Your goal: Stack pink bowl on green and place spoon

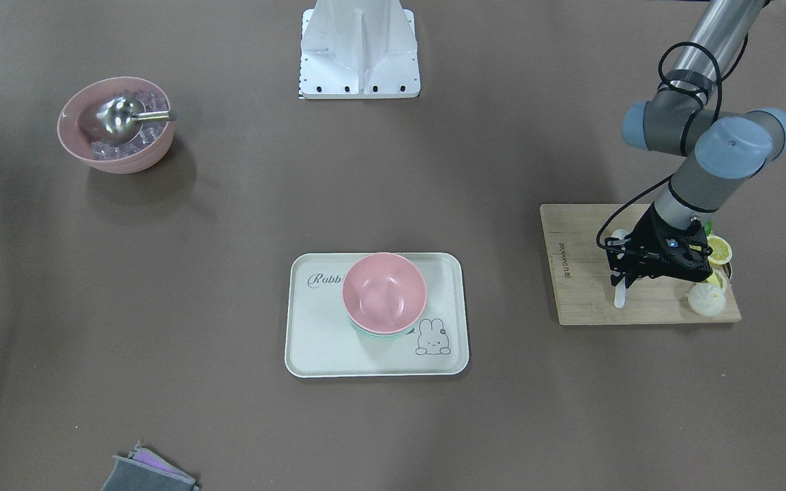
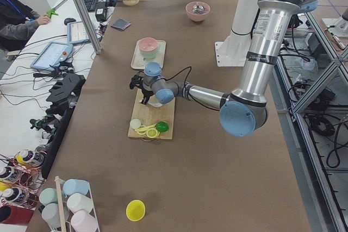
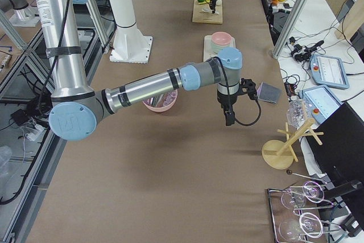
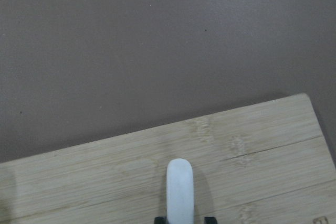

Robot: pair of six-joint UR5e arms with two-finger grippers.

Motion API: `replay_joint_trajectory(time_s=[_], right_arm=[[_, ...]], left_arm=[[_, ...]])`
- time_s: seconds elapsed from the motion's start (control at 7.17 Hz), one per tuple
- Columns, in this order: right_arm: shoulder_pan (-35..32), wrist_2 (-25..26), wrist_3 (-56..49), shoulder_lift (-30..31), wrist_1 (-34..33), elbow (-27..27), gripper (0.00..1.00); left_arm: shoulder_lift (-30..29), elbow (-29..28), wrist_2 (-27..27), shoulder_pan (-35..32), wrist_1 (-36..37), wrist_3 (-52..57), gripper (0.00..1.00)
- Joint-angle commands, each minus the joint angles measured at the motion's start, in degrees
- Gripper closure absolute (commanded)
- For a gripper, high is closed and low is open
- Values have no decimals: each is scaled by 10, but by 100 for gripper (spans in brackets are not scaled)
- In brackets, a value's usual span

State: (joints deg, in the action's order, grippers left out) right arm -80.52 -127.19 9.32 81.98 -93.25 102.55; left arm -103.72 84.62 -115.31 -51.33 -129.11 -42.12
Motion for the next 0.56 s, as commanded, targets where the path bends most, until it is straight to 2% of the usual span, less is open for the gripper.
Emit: replay_joint_trajectory(time_s=[0.0,0.14,0.42], right_arm=[[0,-1,0,12,1,-2,0],[-1,-3,0,27,1,-5,0],[-11,-9,-25,45,1,-3,0]], left_arm=[[-7,25,-4,0,11,-2,100],[-22,37,-12,0,28,-7,100],[-112,40,-11,4,88,-127,100]])
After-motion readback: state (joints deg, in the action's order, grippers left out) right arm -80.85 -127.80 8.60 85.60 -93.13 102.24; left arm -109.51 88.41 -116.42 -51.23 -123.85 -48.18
